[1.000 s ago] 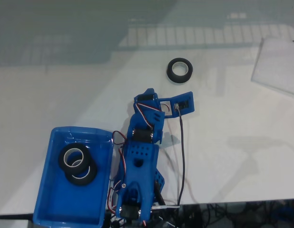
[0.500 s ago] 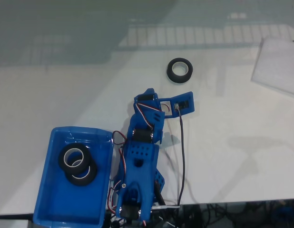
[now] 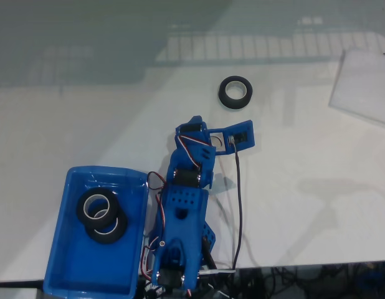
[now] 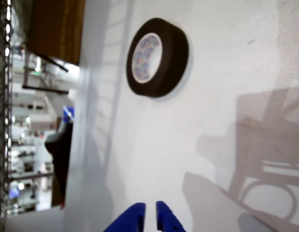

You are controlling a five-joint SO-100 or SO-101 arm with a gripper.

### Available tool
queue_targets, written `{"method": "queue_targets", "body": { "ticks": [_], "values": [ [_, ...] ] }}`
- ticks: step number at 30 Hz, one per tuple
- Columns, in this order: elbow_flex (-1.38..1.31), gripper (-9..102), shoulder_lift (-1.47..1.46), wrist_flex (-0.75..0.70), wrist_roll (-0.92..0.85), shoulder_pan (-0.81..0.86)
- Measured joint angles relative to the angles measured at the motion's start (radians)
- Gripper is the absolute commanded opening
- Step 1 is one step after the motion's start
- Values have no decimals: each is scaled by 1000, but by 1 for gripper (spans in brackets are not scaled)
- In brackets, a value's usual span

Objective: Grasp all tape and put them in the bin.

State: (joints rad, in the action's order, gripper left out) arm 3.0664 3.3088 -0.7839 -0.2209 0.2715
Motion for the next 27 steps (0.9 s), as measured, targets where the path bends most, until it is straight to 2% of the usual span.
{"method": "queue_targets", "body": {
  "ticks": [12, 14, 17, 19, 27],
  "values": [
    [0, 0, 0, 0, -2, 0],
    [0, 6, 0, 0, -2, 0],
    [0, 26, 0, 0, -2, 0],
    [0, 31, 0, 0, -2, 0],
    [0, 33, -8, 2, 12, 0]
  ]
}}
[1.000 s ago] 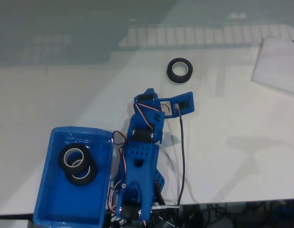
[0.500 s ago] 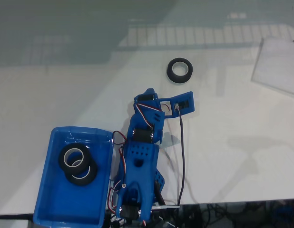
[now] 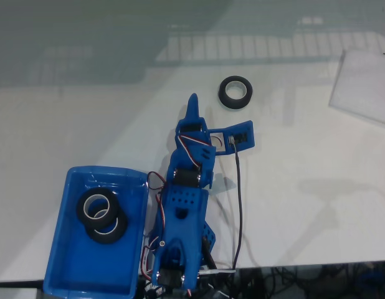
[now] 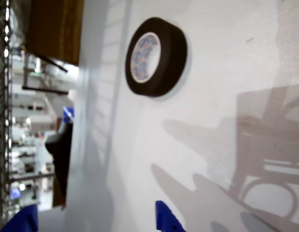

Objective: Grasp all tape and put them in the bin.

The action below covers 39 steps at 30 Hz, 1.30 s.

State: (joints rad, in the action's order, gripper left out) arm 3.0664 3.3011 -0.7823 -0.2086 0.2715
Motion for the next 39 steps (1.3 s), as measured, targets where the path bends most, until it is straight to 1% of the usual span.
{"method": "queue_targets", "body": {
  "ticks": [3, 5, 9, 13, 17, 22, 29, 39],
  "values": [
    [-6, 34, -77, 52, 20, 28],
    [-58, 34, -212, 72, 43, 38],
    [-298, 34, -540, 72, 114, 83],
    [-627, 34, -922, 0, 173, 112],
    [-945, 34, -1269, -91, 195, 155],
    [-1210, 34, -1575, -156, 199, 202],
    [-1463, 33, -1870, -270, 179, 215],
    [-1598, 30, -2054, -341, 153, 209]
  ]
}}
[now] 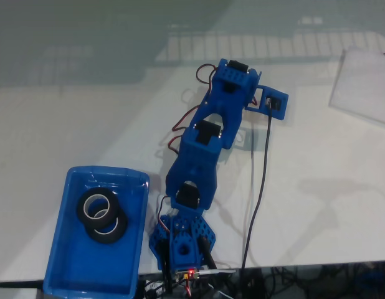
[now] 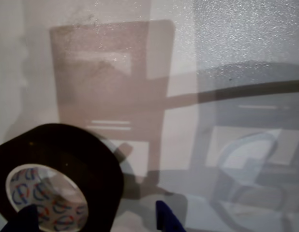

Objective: Grasp all tape and put them in the bin.

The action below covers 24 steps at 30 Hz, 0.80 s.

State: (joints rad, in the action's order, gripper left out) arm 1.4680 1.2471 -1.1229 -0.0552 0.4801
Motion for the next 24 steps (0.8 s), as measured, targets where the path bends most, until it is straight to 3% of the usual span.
{"method": "queue_targets", "body": {
  "ticks": [9, 15, 24],
  "values": [
    [-158, 27, -137, -91, 5, -9],
    [-219, 0, -178, -101, 17, -12],
    [-225, 0, -176, -118, 12, -15]
  ]
}}
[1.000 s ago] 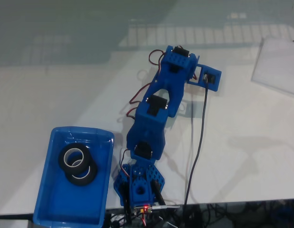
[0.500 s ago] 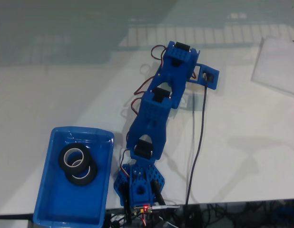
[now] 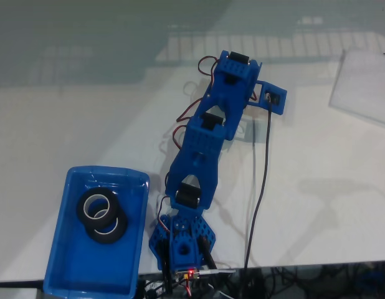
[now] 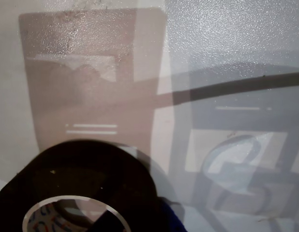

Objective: Grasp all tape and put them in the bin.

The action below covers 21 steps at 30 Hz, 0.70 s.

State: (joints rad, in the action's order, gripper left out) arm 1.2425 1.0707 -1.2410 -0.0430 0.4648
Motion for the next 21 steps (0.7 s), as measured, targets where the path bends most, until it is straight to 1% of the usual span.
{"method": "queue_targets", "body": {
  "ticks": [3, 5, 9, 12, 16, 21],
  "values": [
    [8, 0, 54, 0, 2, -18],
    [26, 0, 146, -8, 2, -51],
    [109, 0, 407, -18, -29, -189],
    [209, 0, 629, -35, -98, -341],
    [382, 0, 917, -38, -206, -586],
    [580, 0, 1195, -54, -353, -897]
  ]
}}
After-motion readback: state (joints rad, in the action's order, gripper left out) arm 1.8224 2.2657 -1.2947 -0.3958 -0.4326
